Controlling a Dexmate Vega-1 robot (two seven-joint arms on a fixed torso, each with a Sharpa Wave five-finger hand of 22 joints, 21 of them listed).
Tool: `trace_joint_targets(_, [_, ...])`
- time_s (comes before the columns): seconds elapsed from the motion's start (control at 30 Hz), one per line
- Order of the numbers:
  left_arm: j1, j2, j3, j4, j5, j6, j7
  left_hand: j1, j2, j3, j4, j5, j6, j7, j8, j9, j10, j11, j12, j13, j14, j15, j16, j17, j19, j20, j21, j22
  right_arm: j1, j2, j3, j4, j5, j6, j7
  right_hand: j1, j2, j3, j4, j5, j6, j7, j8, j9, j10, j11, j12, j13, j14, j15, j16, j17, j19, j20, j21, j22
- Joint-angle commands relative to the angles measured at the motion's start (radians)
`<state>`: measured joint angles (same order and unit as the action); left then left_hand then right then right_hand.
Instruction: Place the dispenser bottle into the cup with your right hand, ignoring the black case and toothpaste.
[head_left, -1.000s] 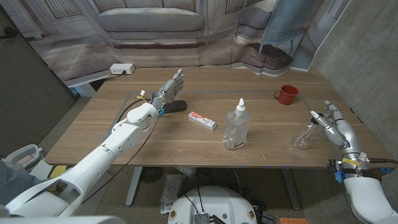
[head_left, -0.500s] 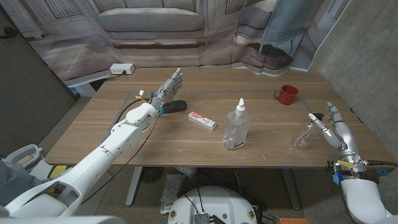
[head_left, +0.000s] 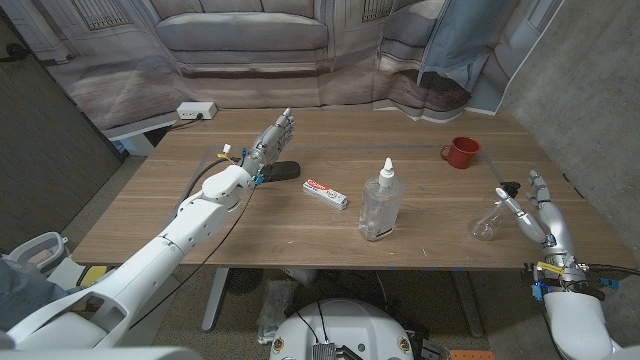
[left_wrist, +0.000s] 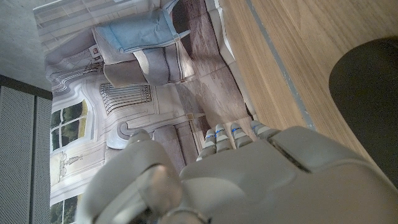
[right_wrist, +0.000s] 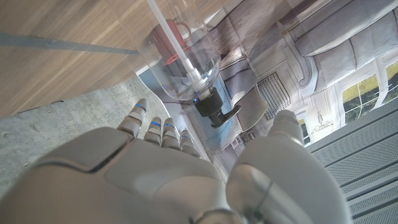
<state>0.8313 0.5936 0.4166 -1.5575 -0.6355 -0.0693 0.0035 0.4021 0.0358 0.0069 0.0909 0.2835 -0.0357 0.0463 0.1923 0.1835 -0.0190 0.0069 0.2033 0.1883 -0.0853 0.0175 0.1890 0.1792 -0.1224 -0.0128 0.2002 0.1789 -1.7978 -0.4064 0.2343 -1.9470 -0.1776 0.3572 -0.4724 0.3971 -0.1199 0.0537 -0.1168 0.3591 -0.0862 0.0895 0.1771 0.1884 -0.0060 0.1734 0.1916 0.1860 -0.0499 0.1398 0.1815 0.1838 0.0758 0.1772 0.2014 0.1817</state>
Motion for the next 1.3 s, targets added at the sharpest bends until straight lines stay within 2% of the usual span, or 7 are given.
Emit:
trace_joint_targets(0.03, [0.000,-0.001,0.003,-0.004,0.003,0.003,0.002,0.005,0.003,-0.007,0.003,-0.004,0.000,0.000,0.003,0.005,-0.008,0.000,0.000,0.002,-0.010,0.001,-0.001,0.006,-0.009,0.002,0.000,0.005,-0.003,-0.012,-0.013,0.012,0.013,-0.019,-0.031,-0.002,-0.010,-0.005,-0.003,0.008,-0.006,0.004,0.003,0.002,-0.006,0.004,-0.003,0.001,-0.002,0.011,0.004,0.001,0.000,0.013,0.001,0.000])
trace_joint_targets(0.6, [-0.002,-0.002,0.005,-0.012,0.006,0.011,0.010,0.005,0.004,-0.010,0.003,-0.004,0.001,-0.002,0.005,0.005,-0.009,-0.003,0.000,0.002,-0.011,-0.001,-0.001,0.006,-0.015,0.010,-0.001,0.005,0.006,-0.050,-0.037,0.021,0.019,-0.071,-0.042,-0.001,-0.011,-0.011,-0.003,0.016,0.013,-0.015,0.014,0.002,-0.011,0.000,0.001,0.000,-0.004,0.016,0.004,0.001,0.001,0.026,0.000,0.000])
trace_joint_targets(0.8, [0.001,-0.004,0.005,-0.013,0.006,0.011,0.015,0.005,0.005,-0.011,0.004,-0.004,0.001,-0.003,0.005,0.005,-0.008,-0.002,0.001,0.003,-0.011,-0.001,-0.001,0.006,-0.016,0.022,-0.001,0.006,0.028,-0.063,-0.055,0.058,0.049,-0.038,-0.036,0.001,-0.011,-0.014,-0.002,0.019,0.018,-0.023,0.017,0.001,-0.008,-0.008,0.004,0.000,0.000,0.014,0.006,0.001,0.007,0.030,0.001,0.000])
trace_joint_targets(0.93, [-0.003,-0.007,0.008,-0.010,0.008,0.014,0.016,0.005,0.006,-0.012,0.004,-0.004,0.001,-0.002,0.005,0.005,-0.009,0.001,0.000,0.003,-0.012,0.002,-0.001,0.006,-0.017,0.013,-0.001,0.006,0.043,-0.074,-0.067,0.082,0.067,-0.029,-0.031,0.001,-0.011,-0.016,-0.002,0.022,0.024,-0.024,0.019,0.001,-0.006,-0.013,0.006,-0.001,0.002,0.012,0.007,0.001,0.011,0.032,0.002,-0.001])
trace_joint_targets(1.13, [-0.012,-0.006,0.013,-0.015,0.011,0.028,0.016,0.005,0.006,-0.014,0.004,-0.004,0.002,0.001,0.005,0.005,-0.005,0.001,0.002,0.003,-0.014,0.004,-0.002,0.006,-0.020,0.013,-0.001,0.006,0.070,-0.085,-0.090,0.130,0.098,0.007,-0.030,0.002,-0.012,-0.020,-0.002,0.025,0.032,-0.035,0.022,0.001,0.004,-0.018,0.011,-0.001,0.010,0.009,0.009,0.000,0.019,0.032,0.003,-0.001])
trace_joint_targets(1.3, [-0.018,-0.005,0.016,-0.016,0.013,0.036,0.017,0.006,0.007,-0.014,0.004,-0.004,0.005,0.002,0.006,0.005,-0.005,0.002,0.002,0.003,-0.016,0.005,-0.002,0.006,-0.021,0.013,-0.001,0.006,0.080,-0.094,-0.102,0.143,0.110,0.006,-0.036,0.002,-0.012,-0.022,-0.001,0.028,0.039,-0.039,0.024,0.001,0.007,-0.021,0.013,-0.001,0.017,0.006,0.012,0.000,0.026,0.033,0.005,-0.001])
